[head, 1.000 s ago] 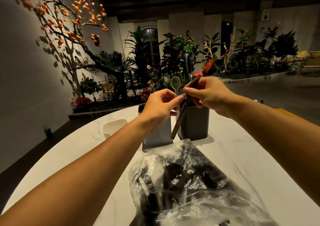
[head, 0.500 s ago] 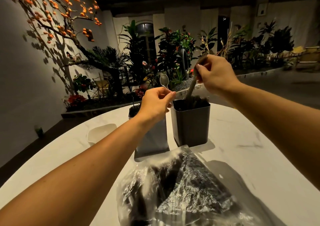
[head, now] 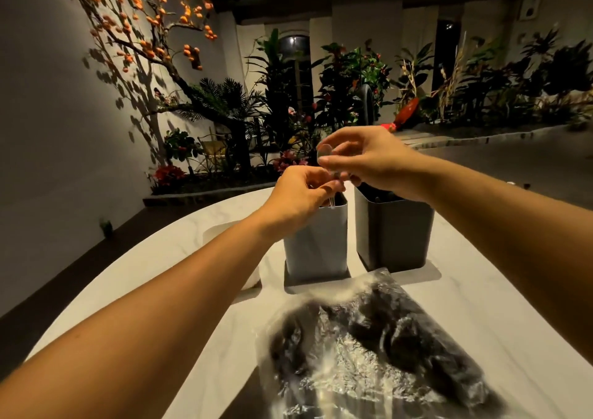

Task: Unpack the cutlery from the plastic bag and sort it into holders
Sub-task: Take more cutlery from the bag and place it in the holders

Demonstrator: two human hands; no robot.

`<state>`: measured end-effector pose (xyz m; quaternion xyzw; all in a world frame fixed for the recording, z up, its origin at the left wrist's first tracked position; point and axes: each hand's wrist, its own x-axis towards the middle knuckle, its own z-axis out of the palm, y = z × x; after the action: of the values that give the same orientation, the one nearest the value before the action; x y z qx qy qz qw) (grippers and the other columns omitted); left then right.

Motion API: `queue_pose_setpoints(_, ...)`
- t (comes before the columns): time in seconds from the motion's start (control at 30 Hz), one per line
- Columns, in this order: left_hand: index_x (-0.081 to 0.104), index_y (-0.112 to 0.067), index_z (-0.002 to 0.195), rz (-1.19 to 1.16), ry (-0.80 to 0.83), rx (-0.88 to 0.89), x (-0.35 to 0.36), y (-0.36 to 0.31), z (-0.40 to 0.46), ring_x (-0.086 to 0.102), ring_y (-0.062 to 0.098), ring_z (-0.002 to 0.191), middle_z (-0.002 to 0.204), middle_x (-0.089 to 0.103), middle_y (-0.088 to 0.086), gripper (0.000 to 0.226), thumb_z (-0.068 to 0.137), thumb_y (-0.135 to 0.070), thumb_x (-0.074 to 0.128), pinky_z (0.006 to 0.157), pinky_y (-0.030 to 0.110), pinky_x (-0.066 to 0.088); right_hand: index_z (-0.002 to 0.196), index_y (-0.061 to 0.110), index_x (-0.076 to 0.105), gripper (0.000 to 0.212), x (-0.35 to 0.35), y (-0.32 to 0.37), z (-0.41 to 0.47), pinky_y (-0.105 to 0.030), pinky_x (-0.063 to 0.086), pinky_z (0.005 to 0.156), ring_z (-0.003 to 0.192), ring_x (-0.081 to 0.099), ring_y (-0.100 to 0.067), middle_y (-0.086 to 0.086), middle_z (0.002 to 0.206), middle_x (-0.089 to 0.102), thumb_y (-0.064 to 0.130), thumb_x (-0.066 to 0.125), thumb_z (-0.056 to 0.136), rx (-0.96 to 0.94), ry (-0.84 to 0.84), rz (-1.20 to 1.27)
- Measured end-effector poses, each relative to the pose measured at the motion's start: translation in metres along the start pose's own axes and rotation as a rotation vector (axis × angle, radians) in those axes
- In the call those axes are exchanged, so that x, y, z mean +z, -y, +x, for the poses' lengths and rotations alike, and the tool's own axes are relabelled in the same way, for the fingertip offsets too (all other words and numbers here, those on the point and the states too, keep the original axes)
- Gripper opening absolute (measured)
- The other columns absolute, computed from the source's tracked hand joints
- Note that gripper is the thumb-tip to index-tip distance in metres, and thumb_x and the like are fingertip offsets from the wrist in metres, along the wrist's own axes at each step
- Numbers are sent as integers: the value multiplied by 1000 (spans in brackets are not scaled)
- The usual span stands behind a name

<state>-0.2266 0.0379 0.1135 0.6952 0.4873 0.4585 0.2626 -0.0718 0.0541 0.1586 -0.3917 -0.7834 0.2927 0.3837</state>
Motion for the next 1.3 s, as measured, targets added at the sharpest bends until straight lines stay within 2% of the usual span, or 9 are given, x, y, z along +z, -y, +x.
queue_pose_setpoints(0.17,75,-14,102,74,-13,-37,-49,17,-24,62,-6,63,81,73,-7,11,94,-19,69,52,12,44,101,14,74,11,51,20,15,-24,60,67,83,73,-15,-3,91,74,16,68,92,-89,14,-52)
queue_pose_setpoints(0.3,64,-17,117,160,-147,-45,-91,33,-38,69,13,84,92,73,2,28,91,-19,72,66,21,55,98,16,65,15,92,30,31,-32,61,72,81,71,-16,-1,91,71,20,74,88,-129,-78,-132)
queue_pose_setpoints(0.43,64,-17,110,255,-231,-57,-124,50,-46,70,12,87,92,72,-1,25,88,-19,76,80,33,60,87,19,67,11,128,40,44,-35,60,74,77,70,-16,-1,84,72,24,77,86,-138,-57,-221)
queue_pose_setpoints(0.57,69,-18,105,309,-247,-102,-135,75,-51,69,10,92,97,72,-3,15,91,-19,73,86,33,59,92,15,71,9,159,30,56,-35,61,77,77,71,-15,-3,84,72,22,74,88,-55,-45,-224)
queue_pose_setpoints(0.8,71,-19,109,367,-230,-186,-136,110,-56,67,10,95,100,71,-3,16,94,-24,69,82,26,54,94,15,72,9,190,5,62,-33,59,80,85,67,-14,-2,93,71,20,76,86,-23,37,-277)
queue_pose_setpoints(0.93,60,-23,125,456,-256,-263,-138,121,-59,60,12,88,105,61,-2,28,97,-25,65,67,24,49,107,14,72,22,196,-1,62,-32,58,81,88,68,-16,-3,101,73,19,76,86,1,94,-365)
queue_pose_setpoints(1.0,57,-21,127,413,-345,-283,-142,120,-62,57,11,83,105,58,-2,26,102,-20,56,62,23,49,106,13,73,15,189,1,58,-29,59,76,87,69,-17,-4,104,72,12,67,92,-15,60,-363)
queue_pose_setpoints(1.1,56,-20,127,351,-388,-300,-142,113,-66,58,13,92,113,57,-1,25,105,-16,45,66,23,49,102,13,74,17,170,7,46,-13,50,51,74,68,-11,-4,99,70,8,58,96,2,44,-357)
queue_pose_setpoints(1.3,56,-19,125,313,-251,-275,-112,65,-91,60,21,105,118,60,6,28,105,-11,39,80,30,49,103,12,74,20,124,23,-10,-14,50,49,75,70,-12,-4,94,72,6,56,96,52,63,-364)
